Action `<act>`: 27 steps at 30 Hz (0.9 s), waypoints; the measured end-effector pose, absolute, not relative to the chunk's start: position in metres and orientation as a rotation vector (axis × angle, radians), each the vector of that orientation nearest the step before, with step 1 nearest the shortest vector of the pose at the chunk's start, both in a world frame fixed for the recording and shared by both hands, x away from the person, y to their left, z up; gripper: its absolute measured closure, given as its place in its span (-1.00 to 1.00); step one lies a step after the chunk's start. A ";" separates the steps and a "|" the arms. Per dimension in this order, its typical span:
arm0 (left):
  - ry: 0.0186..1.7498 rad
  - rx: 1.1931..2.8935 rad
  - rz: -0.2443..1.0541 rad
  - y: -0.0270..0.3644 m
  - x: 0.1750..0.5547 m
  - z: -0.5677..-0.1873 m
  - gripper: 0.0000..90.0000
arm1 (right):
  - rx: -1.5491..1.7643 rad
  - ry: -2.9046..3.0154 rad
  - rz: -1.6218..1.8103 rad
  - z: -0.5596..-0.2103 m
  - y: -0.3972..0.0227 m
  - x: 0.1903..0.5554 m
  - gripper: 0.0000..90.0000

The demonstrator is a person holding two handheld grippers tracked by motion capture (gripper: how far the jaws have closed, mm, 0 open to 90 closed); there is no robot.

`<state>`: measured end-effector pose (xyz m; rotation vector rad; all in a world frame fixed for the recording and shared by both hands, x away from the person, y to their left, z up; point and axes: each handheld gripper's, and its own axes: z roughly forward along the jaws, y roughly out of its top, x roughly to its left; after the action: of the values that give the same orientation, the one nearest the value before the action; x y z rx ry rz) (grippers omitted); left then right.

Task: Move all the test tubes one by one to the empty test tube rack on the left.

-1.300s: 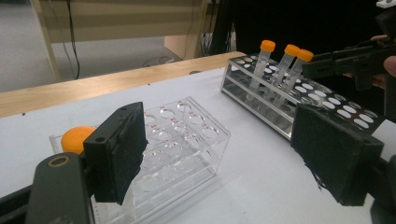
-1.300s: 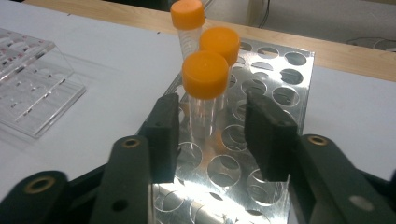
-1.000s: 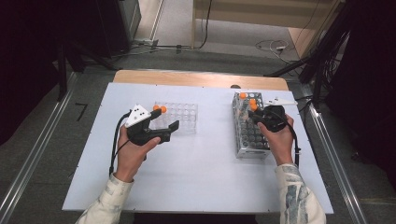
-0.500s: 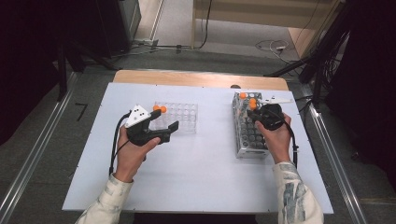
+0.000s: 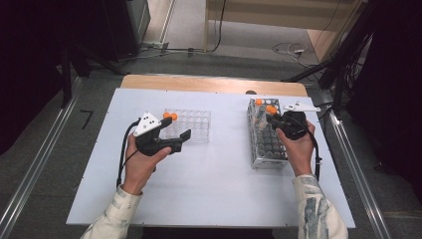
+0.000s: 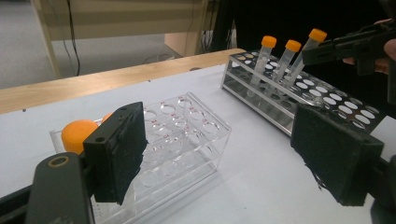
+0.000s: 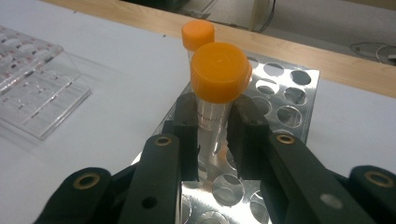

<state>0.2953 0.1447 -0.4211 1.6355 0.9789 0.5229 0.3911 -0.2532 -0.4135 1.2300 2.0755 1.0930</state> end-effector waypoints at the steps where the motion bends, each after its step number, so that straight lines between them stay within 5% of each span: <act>1: 0.980 1.638 0.522 0.145 0.295 -0.421 -0.57 | 1.230 2.069 1.099 -0.412 -0.254 0.390 0.60; 27: 0.974 1.628 0.513 0.143 0.295 -0.420 -0.58 | 1.118 2.027 1.223 -0.377 -0.253 0.356 0.61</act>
<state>0.2949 0.1431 -0.4202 1.6279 0.9742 0.5129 0.3561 -0.2529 -0.3774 1.1185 2.0274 1.2226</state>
